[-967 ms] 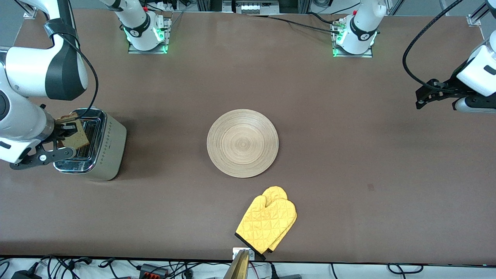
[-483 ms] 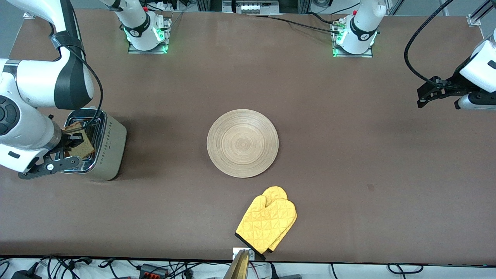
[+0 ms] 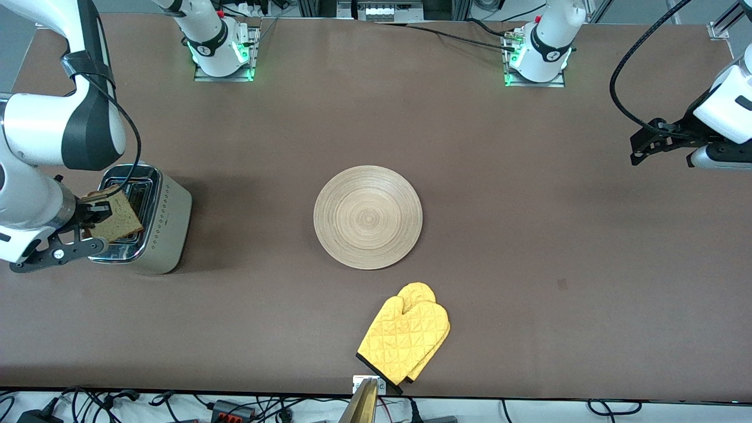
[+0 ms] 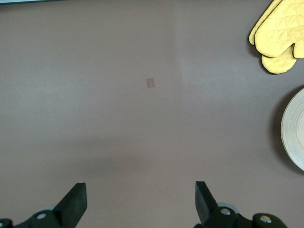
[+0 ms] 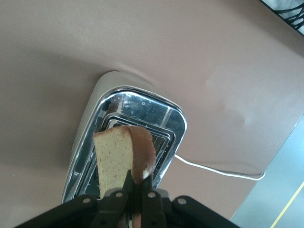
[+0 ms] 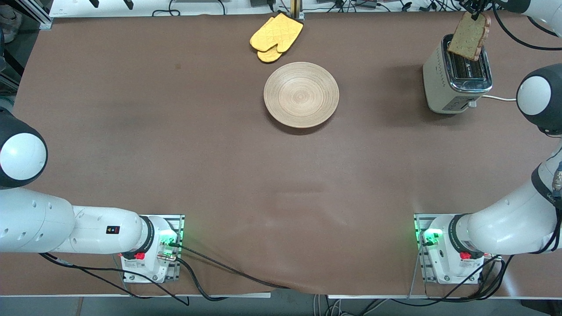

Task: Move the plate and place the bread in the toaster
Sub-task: 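Lower the bread into the toaster slot with the right gripper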

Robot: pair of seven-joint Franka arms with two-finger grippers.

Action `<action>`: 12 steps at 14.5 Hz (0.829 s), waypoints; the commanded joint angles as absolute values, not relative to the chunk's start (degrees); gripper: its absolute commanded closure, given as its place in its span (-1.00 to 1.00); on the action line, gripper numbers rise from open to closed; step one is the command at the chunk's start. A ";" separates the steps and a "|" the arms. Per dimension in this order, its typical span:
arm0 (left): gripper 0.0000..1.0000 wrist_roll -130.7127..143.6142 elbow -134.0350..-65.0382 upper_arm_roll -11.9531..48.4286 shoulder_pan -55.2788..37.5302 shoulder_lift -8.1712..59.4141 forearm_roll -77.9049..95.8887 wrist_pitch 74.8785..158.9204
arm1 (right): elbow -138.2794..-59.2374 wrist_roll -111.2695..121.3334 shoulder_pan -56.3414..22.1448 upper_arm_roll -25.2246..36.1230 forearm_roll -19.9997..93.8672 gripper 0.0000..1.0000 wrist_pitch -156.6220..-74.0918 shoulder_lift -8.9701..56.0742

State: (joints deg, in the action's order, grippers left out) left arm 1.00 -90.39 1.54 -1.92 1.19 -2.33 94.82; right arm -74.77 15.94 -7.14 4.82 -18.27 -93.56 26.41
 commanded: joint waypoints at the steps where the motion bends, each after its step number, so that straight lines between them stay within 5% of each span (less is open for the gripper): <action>1: -1.00 0.79 -89.03 1.50 -2.11 1.76 -3.25 94.39 | -74.27 16.96 -6.60 4.83 -18.02 1.00 -92.64 26.63; 12: -1.00 0.79 -89.12 1.49 -1.93 1.76 -3.25 94.31 | -73.39 14.41 -7.65 5.10 -22.76 1.00 -83.24 26.28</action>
State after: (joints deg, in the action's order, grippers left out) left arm 1.00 -90.38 1.52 -1.88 1.20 -2.33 94.83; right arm -74.51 15.34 -7.20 5.28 -21.20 -85.58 26.39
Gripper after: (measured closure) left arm 0.000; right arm 0.921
